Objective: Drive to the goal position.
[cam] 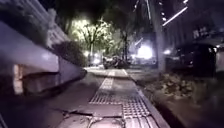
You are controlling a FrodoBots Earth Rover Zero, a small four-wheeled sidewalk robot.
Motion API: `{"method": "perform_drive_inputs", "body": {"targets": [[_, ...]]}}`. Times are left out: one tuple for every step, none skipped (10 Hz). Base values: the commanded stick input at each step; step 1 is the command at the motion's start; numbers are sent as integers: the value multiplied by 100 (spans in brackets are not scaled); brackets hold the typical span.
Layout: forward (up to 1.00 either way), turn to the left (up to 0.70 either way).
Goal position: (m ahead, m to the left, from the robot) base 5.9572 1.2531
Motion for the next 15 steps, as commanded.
{"method": "perform_drive_inputs", "body": {"targets": [[45, 0], [45, 0], [45, 0], [45, 0], [45, 0], [45, 0], [45, 0], [45, 0], [45, 0], [45, 0], [45, 0], [45, 0], [45, 0], [45, 0], [45, 0]]}}
